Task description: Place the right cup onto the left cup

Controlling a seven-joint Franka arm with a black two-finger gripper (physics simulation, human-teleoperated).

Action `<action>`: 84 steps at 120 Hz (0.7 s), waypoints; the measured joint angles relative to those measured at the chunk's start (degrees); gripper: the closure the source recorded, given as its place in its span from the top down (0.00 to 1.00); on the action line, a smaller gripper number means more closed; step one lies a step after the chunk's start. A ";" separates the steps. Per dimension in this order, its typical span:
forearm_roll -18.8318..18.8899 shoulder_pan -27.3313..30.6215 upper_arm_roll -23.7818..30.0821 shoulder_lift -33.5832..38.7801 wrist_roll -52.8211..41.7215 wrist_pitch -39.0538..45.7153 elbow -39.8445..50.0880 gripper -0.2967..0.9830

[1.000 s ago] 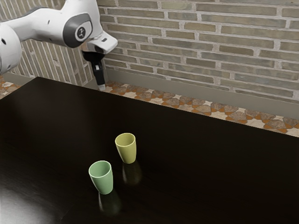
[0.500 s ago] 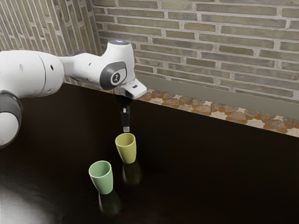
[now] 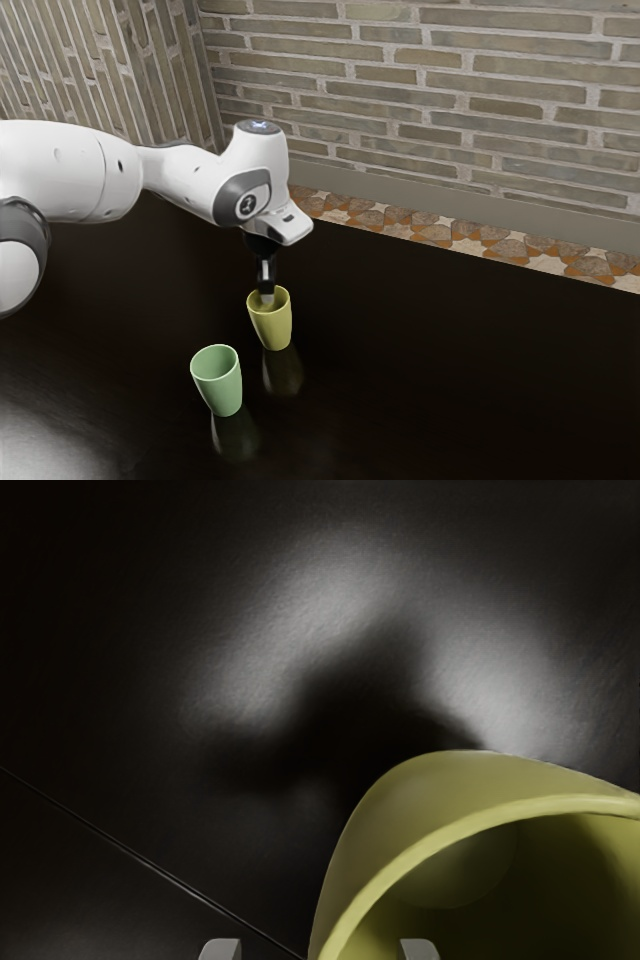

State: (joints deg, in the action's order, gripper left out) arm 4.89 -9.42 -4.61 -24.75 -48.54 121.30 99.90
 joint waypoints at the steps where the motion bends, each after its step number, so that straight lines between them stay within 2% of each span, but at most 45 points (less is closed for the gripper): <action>1: -0.01 0.01 0.02 0.01 0.09 0.03 0.10 0.32; 22: -0.81 0.24 0.12 0.64 1.77 0.93 1.70 0.21; 52: 1.22 0.02 0.04 3.68 3.58 2.56 3.75 0.17; 84: 1.92 -1.55 0.04 14.79 5.85 0.91 7.76 0.16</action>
State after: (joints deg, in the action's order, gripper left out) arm 6.81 -10.96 -4.57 -9.96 -42.69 122.20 107.65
